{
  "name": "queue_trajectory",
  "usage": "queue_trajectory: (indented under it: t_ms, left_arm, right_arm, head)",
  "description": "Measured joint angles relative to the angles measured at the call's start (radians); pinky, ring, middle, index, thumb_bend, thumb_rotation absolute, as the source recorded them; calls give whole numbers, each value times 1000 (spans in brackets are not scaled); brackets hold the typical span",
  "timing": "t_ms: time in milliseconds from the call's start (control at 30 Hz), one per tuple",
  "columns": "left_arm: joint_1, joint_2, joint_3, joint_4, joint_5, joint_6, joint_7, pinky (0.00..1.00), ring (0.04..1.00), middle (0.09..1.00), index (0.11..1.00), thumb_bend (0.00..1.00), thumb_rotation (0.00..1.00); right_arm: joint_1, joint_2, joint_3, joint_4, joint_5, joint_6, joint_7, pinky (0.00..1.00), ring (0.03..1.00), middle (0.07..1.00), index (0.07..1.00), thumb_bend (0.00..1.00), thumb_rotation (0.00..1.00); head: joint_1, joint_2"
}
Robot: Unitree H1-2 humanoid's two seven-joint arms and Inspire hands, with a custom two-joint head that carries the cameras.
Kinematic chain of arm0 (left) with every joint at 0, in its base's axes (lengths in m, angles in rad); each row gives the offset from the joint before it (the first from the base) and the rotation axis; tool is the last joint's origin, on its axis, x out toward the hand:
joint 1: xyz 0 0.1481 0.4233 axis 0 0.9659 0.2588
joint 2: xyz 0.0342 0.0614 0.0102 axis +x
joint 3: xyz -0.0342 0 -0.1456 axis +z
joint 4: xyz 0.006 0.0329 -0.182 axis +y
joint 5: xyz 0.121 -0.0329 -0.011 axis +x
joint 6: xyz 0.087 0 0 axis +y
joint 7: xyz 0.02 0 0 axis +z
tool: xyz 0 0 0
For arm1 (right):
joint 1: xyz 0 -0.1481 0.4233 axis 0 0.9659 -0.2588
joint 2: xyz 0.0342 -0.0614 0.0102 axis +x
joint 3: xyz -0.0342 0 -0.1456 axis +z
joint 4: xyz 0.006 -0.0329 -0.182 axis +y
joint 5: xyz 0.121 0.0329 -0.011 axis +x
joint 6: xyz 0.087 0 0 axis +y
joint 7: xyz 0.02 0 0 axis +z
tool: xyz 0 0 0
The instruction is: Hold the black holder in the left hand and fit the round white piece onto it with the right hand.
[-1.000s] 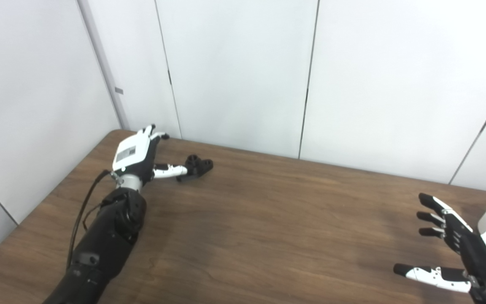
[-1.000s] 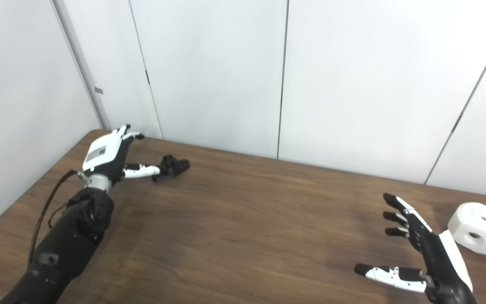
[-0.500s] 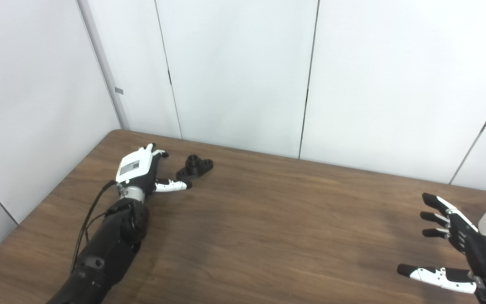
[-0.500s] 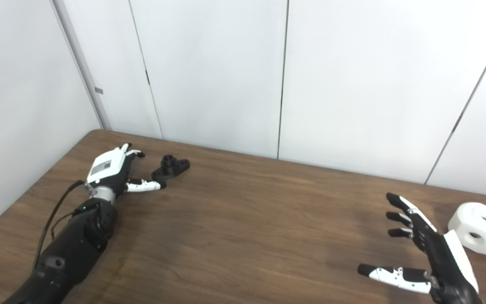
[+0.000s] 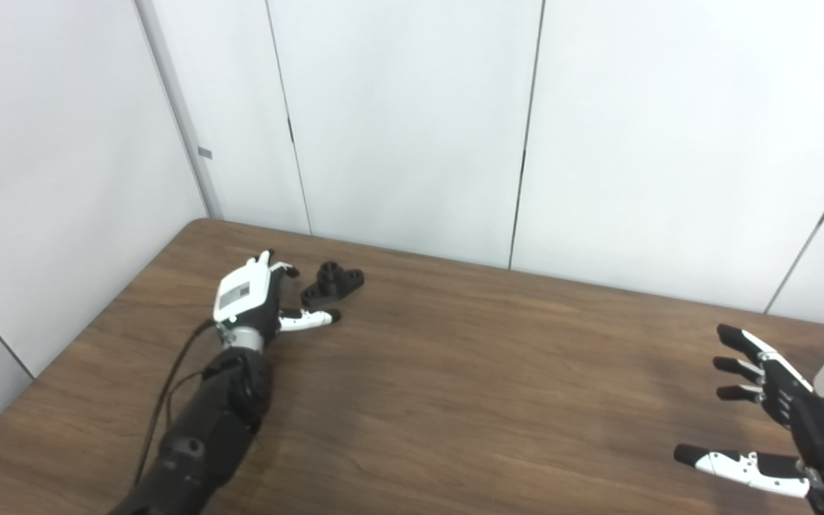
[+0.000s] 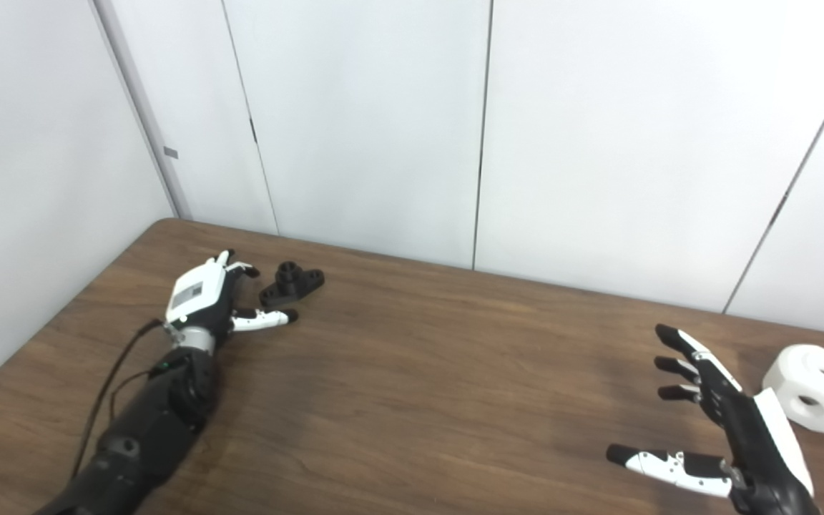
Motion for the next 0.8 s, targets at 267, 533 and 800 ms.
queue_trajectory:
  t_ms: [267, 533, 800]
  left_arm:
    - [-48, 1, -36, 110, -15, -39, 55, 882, 1000, 983, 764, 925, 465]
    - [-74, 2, -52, 177, -35, -82, 83, 900, 1000, 963, 761, 941, 460]
    - [-89, 8, -80, 204, -56, -79, 75, 929, 1000, 966, 771, 895, 459]
  right_arm:
    - [9, 2, -2, -9, -15, 9, -1, 674, 820, 907, 874, 641, 0]
    - [14, 2, -6, -33, -19, 32, -1, 701, 843, 918, 878, 644, 0]
    - [14, 2, -16, -33, -14, 35, -1, 683, 823, 914, 878, 655, 0]
  head:
    - [-11, 3]
    - [-23, 8]
    - [-25, 18]
